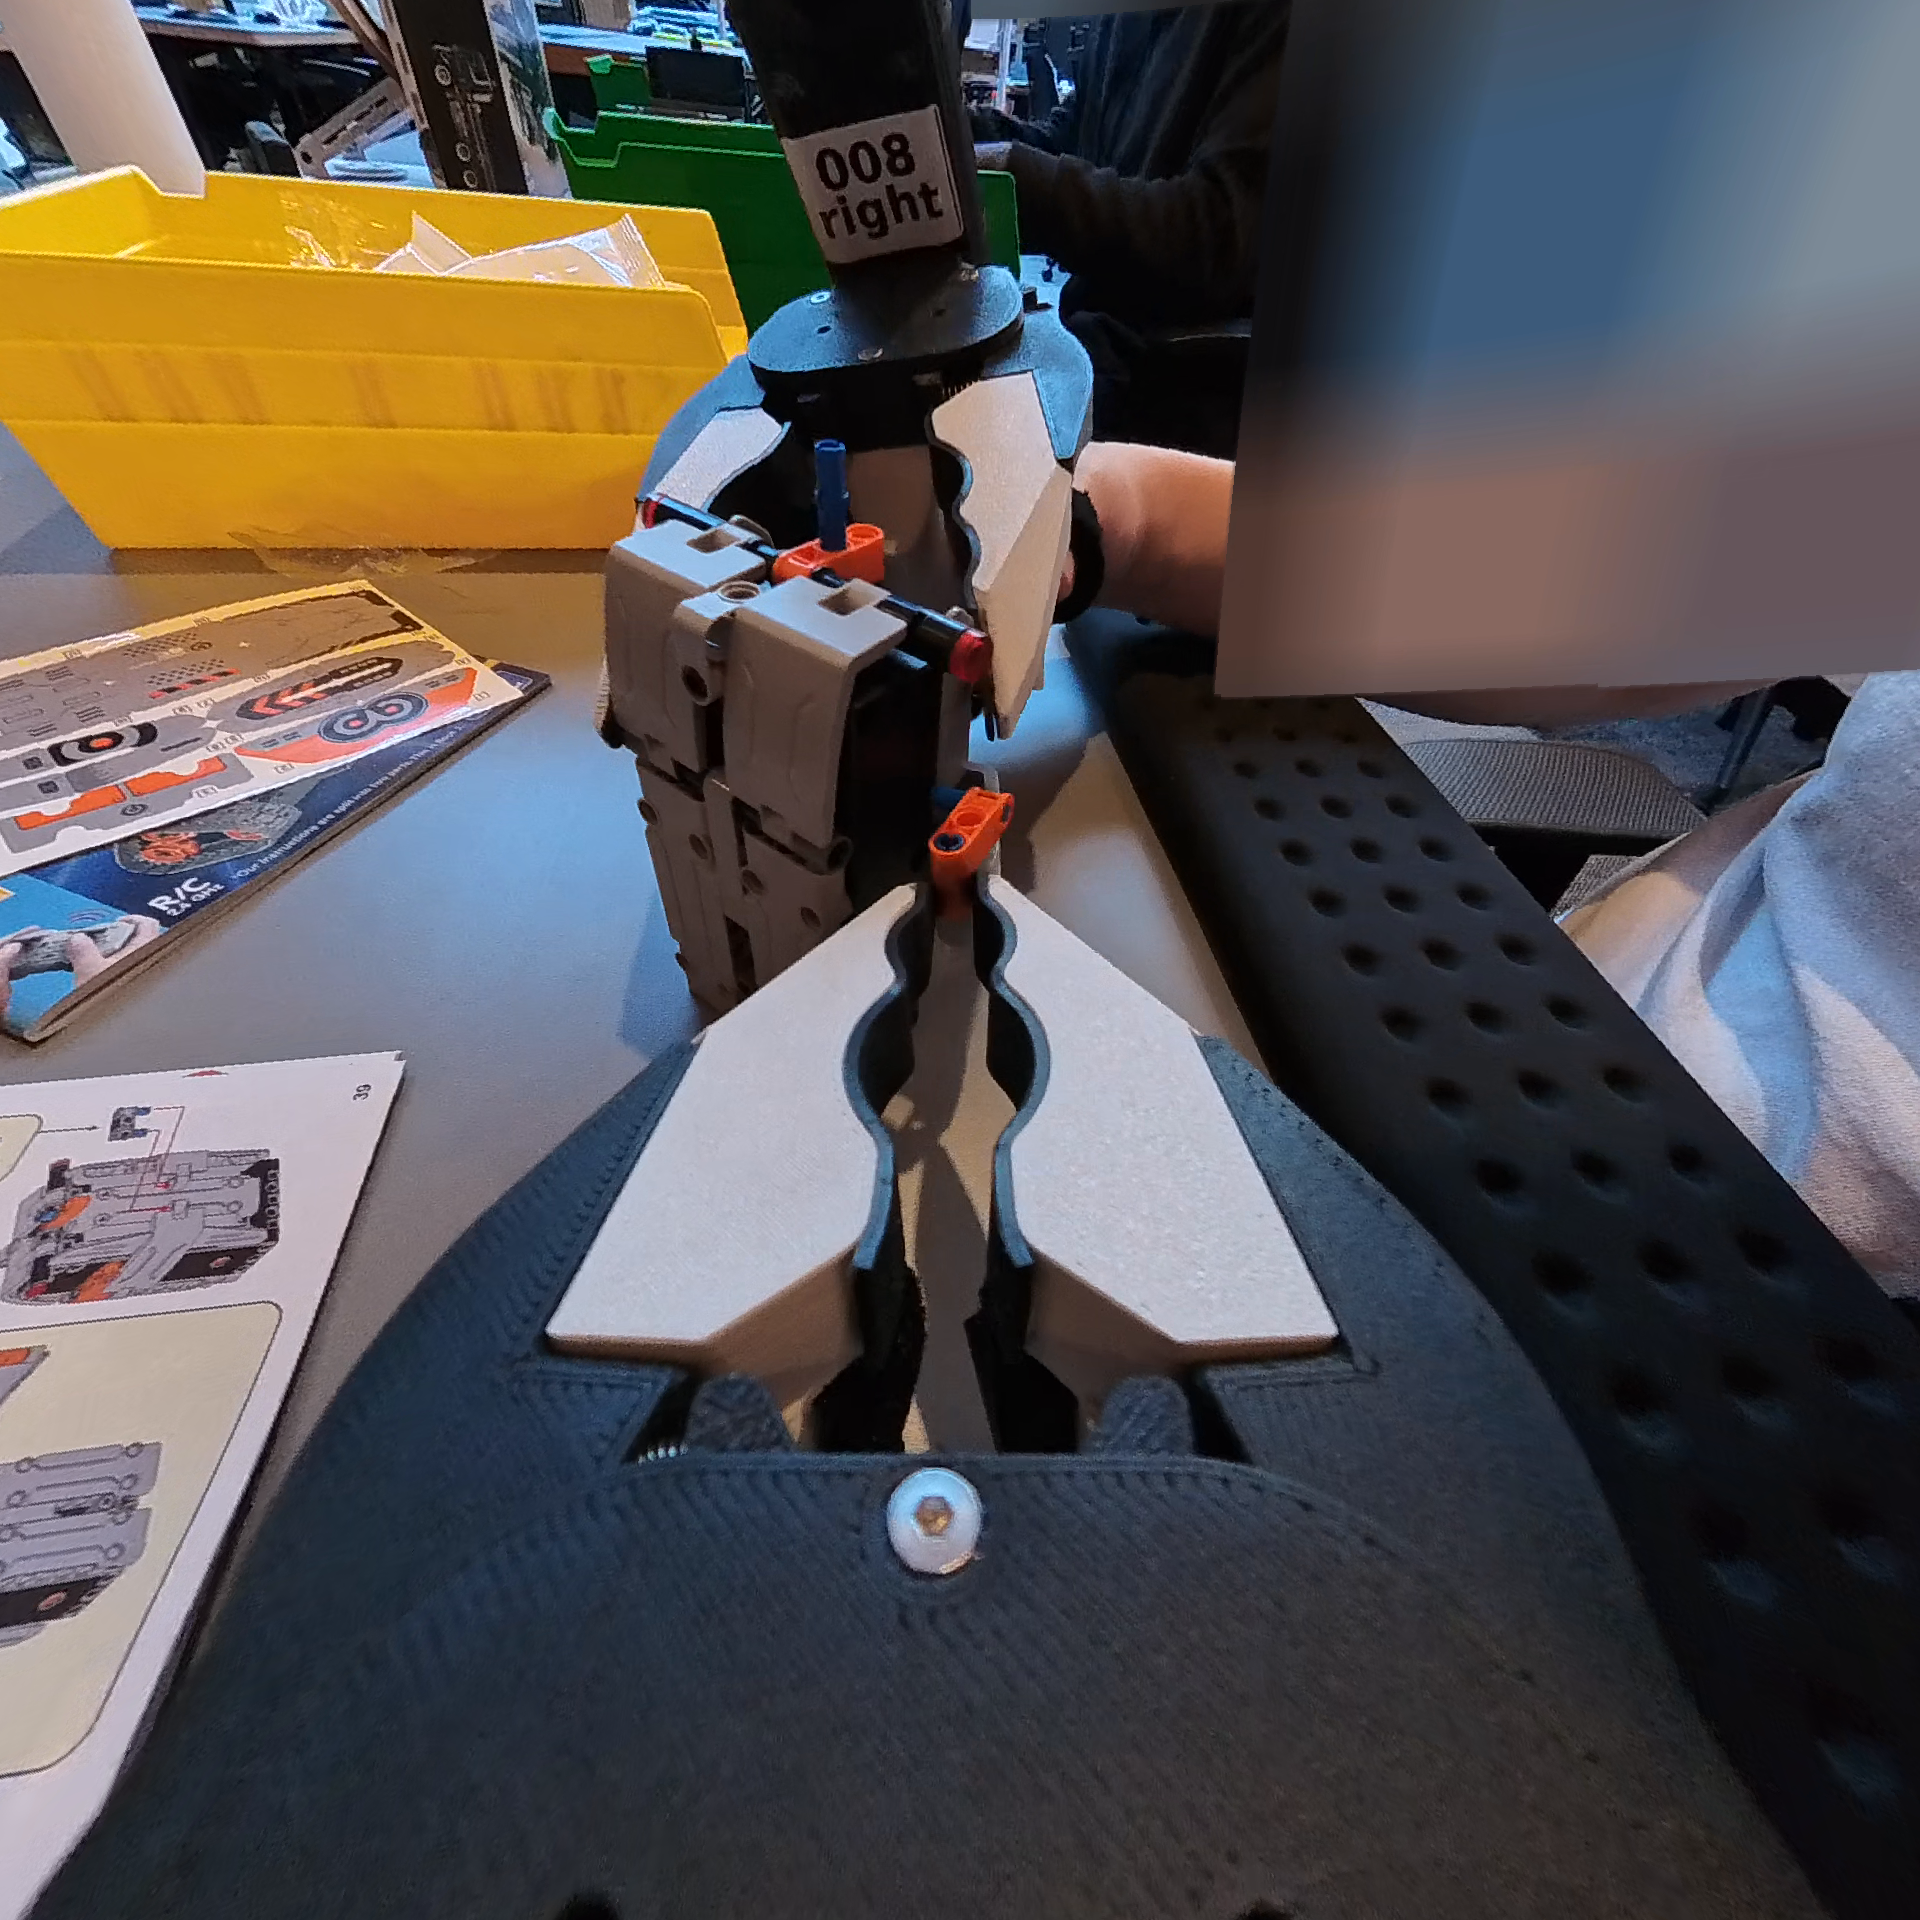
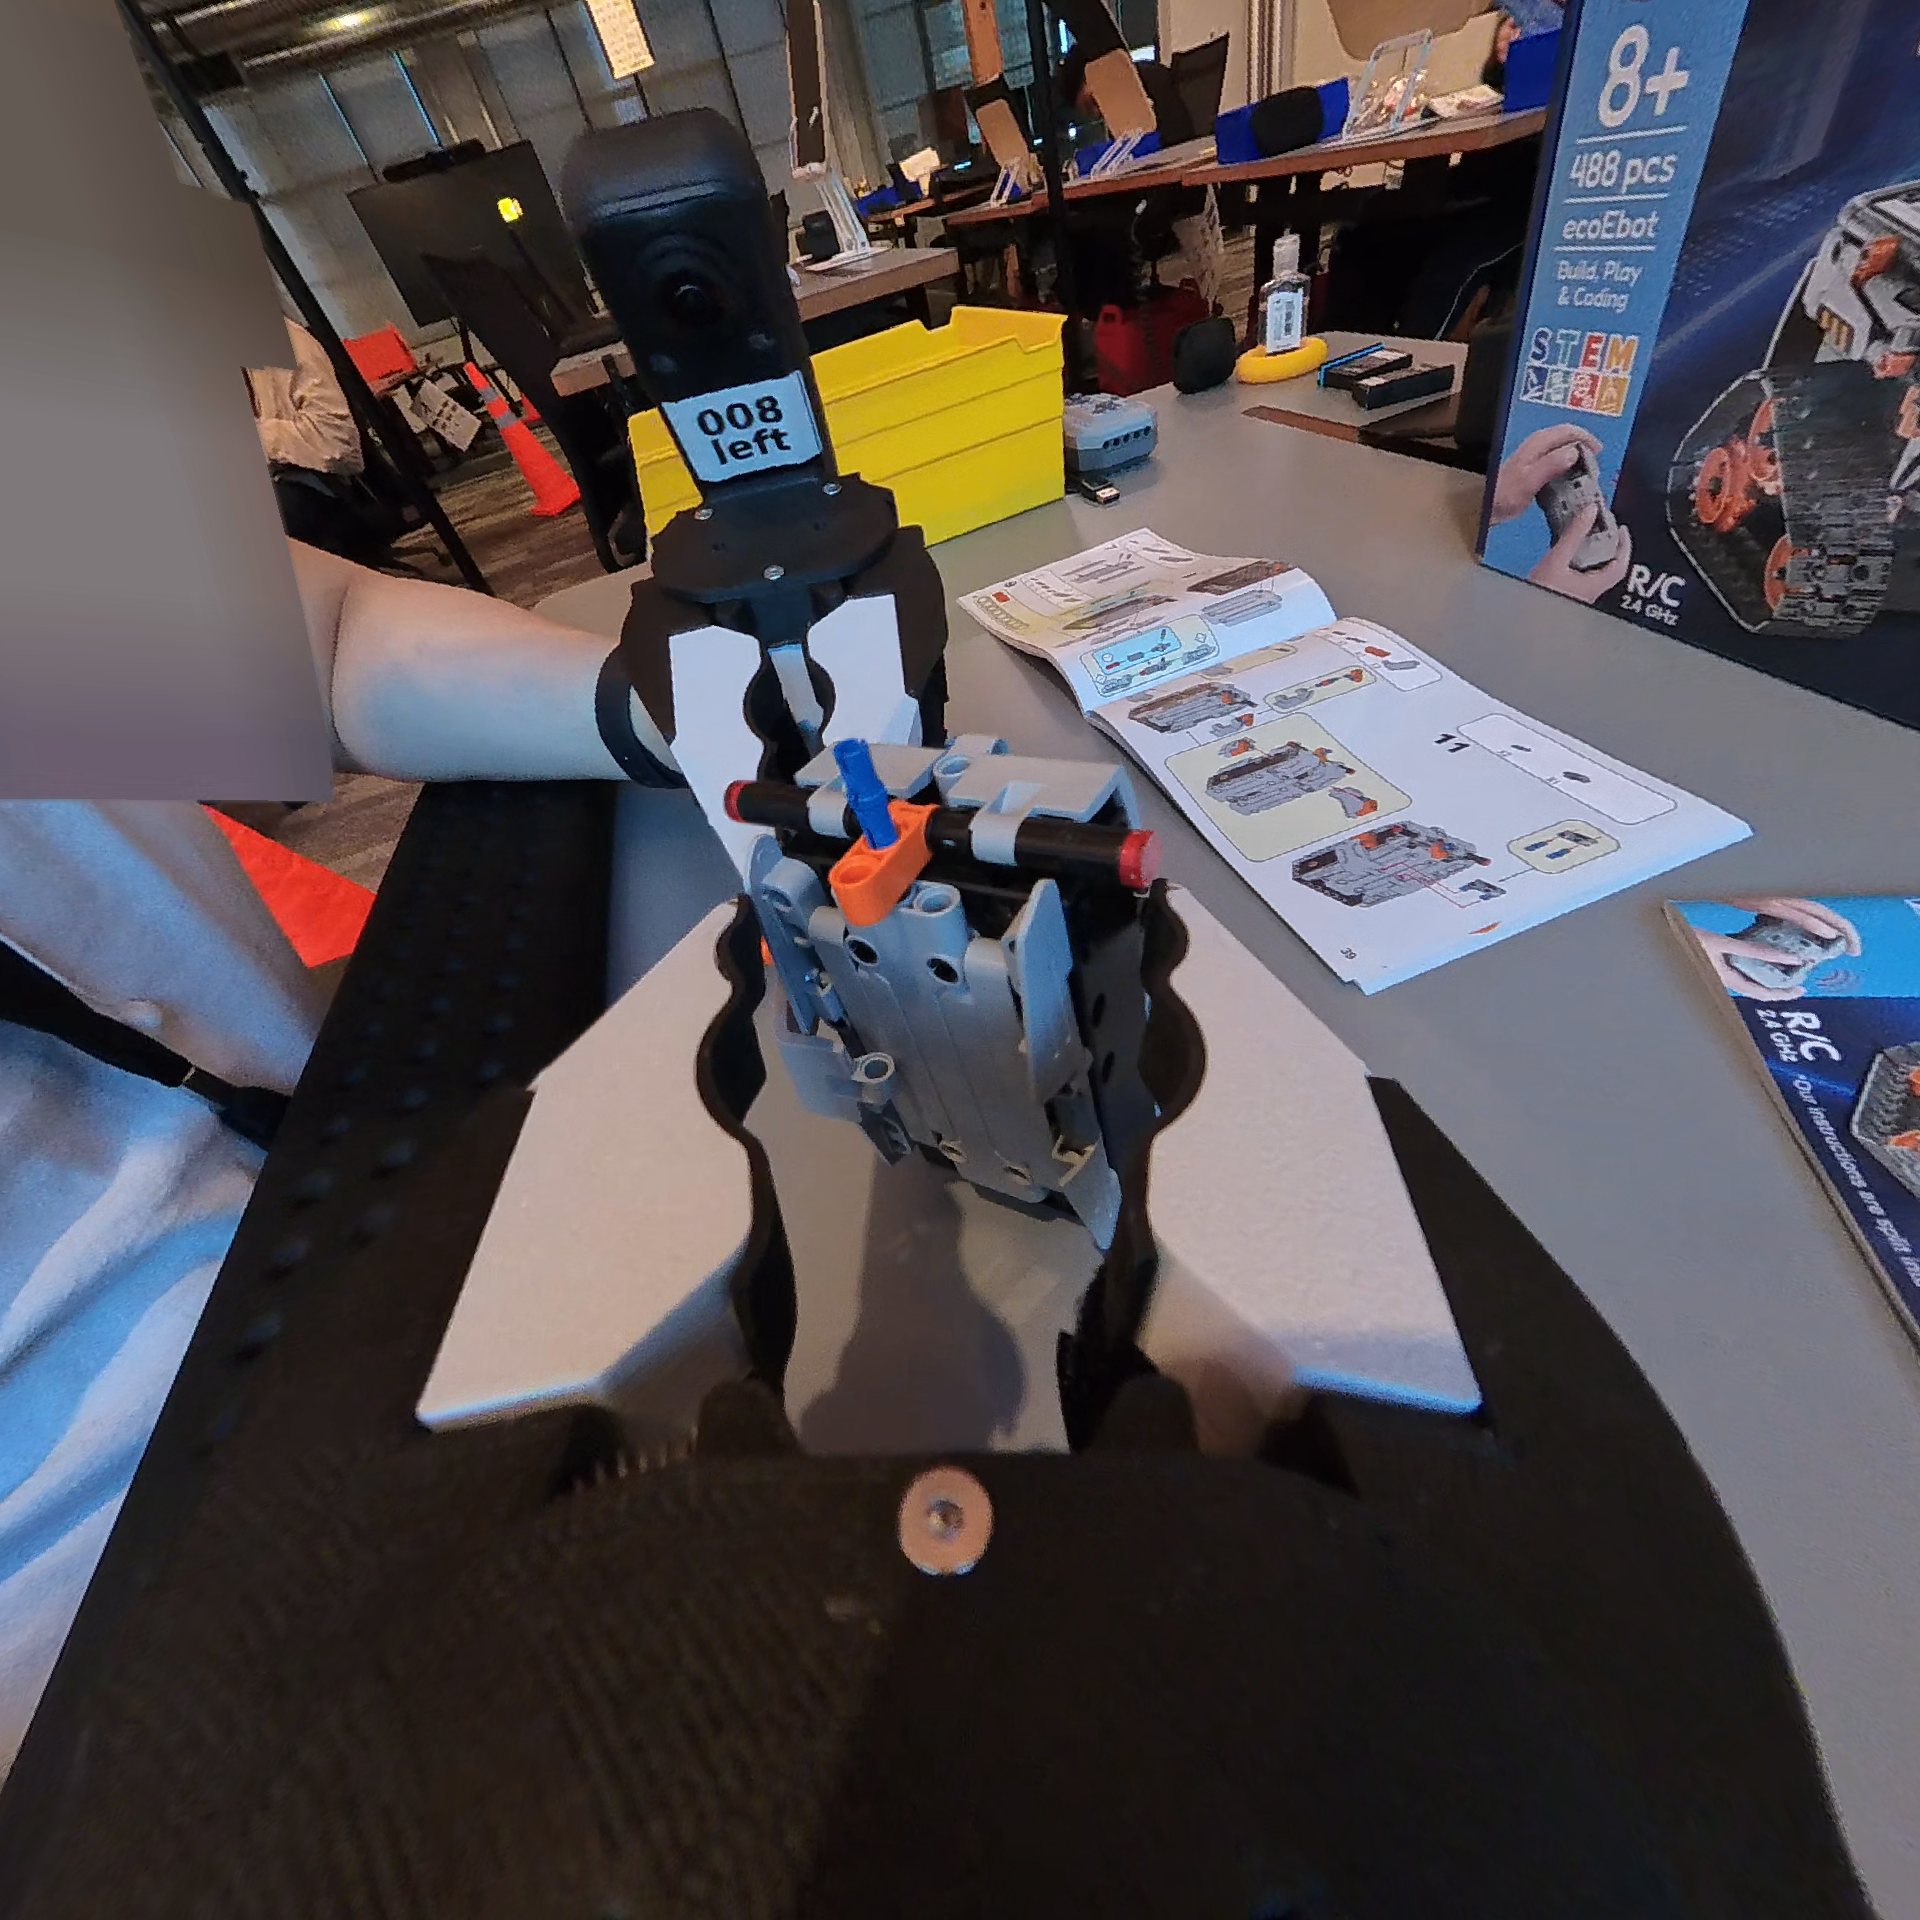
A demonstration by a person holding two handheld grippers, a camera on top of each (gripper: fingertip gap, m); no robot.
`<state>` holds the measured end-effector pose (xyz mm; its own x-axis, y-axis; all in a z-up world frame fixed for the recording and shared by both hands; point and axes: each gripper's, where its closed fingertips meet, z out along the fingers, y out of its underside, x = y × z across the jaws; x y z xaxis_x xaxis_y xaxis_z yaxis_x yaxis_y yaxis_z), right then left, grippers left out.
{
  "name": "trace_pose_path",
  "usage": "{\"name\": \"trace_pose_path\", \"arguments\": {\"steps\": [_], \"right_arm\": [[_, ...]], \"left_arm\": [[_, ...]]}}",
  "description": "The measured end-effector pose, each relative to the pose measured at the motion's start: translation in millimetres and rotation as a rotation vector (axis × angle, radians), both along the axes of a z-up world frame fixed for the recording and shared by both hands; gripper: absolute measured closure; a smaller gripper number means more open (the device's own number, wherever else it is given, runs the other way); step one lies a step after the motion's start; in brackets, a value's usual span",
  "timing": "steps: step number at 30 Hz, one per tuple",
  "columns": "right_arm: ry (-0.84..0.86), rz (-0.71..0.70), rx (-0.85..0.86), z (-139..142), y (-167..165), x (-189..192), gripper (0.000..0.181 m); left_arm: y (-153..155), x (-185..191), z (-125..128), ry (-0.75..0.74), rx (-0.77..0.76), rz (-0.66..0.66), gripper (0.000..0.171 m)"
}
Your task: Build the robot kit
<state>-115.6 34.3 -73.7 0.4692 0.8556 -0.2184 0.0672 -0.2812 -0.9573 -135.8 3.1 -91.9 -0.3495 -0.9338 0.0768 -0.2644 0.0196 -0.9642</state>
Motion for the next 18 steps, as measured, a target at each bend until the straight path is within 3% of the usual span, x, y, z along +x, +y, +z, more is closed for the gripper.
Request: {"name": "trace_pose_path", "arguments": {"steps": [18], "right_arm": [[-0.011, 0.081, -0.012, -0.3, 0.4, -2.0, 0.108]], "left_arm": [[5.5, 0.5, 0.4, -0.003, 0.054, 0.032, 0.167]]}}
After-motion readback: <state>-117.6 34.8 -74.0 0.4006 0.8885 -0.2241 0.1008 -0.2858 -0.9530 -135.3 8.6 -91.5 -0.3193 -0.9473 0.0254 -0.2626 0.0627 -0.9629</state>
